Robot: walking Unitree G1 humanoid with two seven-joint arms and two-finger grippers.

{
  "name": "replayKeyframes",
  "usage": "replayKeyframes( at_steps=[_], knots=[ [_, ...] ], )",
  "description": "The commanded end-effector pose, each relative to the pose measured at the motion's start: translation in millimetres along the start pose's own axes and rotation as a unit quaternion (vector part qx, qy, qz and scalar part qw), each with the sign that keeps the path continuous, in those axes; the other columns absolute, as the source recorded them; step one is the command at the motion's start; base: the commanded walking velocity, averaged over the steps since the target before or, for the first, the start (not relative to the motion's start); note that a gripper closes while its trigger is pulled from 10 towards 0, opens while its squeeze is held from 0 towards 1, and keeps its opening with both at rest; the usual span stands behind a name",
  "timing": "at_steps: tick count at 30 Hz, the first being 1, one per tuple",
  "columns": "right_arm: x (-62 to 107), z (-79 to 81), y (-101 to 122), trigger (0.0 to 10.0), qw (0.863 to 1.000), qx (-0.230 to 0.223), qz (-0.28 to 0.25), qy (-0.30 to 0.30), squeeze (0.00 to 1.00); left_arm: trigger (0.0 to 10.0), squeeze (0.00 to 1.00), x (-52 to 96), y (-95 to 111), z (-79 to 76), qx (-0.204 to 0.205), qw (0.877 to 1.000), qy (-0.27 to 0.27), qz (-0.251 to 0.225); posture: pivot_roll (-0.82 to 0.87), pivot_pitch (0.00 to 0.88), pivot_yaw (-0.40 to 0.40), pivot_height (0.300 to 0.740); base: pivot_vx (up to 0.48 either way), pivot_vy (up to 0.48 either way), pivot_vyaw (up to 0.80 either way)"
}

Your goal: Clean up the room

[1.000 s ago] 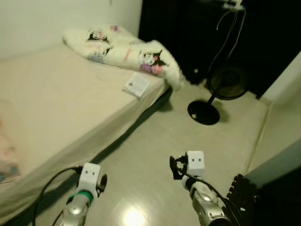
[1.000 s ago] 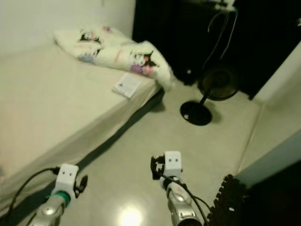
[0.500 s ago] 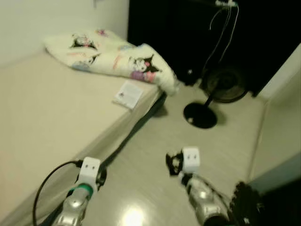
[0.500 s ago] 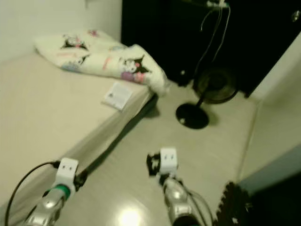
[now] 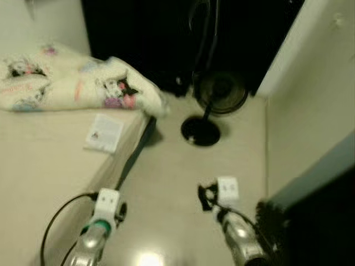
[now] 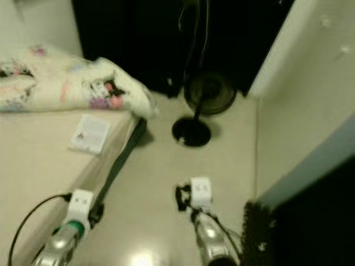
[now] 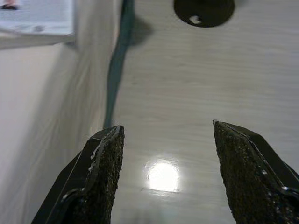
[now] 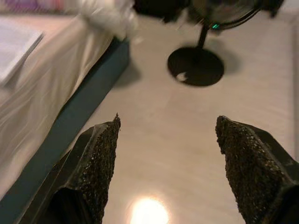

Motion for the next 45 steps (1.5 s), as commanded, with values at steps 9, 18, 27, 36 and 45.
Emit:
replayKeyframes(
  at_steps=[9,18,27,36,45],
  knots=[
    [-0.7,13.9,-0.1,10.0,0.999,-0.018,-0.006,0.032,0.0,10.0,0.0,1.8,-7.7,4.1,-0.005,1.0,0.008,0.013,0.09,0.014,-0.016,0.74,0.43,0.0,0.0],
    [-2.5,29.3,7.1,10.0,0.996,-0.036,-0.022,0.075,0.0,10.0,0.0,2.6,-9.3,5.8,-0.006,1.0,0.012,0.015,0.1,0.019,-0.017,0.74,0.426,0.0,0.0],
    [-2.4,32.5,6.1,10.0,0.996,-0.024,-0.02,0.083,0.0,10.0,0.0,4.8,-11.0,4.4,-0.034,0.999,0.009,0.007,0.1,0.024,-0.02,0.74,0.251,0.0,0.0],
    [3.2,25.6,-6.0,10.0,0.997,-0.014,0.003,0.077,0.0,10.0,0.0,14.3,-16.3,4.2,-0.227,0.973,-0.013,-0.038,0.1,0.026,-0.017,0.74,0.0,0.0,0.0],
    [2.9,23.6,-8.1,10.0,0.997,-0.008,0.013,0.075,0.0,10.0,0.0,15.3,-14.2,4.4,-0.296,0.953,-0.011,-0.068,0.1,0.013,-0.022,0.74,0.0,0.0,0.0]
  ],
)
Point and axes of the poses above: a point about 5 cm out from each wrist's last joint towards the gripper, its own x axis pointing back from the gripper into the wrist, its own y axis along the axis of the wrist's last joint, z = x × y, the point moved 1 cm from there along -x, pointing out of the wrist towards the gripper, and after that the axes turned 3 degrees about -x, right-handed, at the moved point
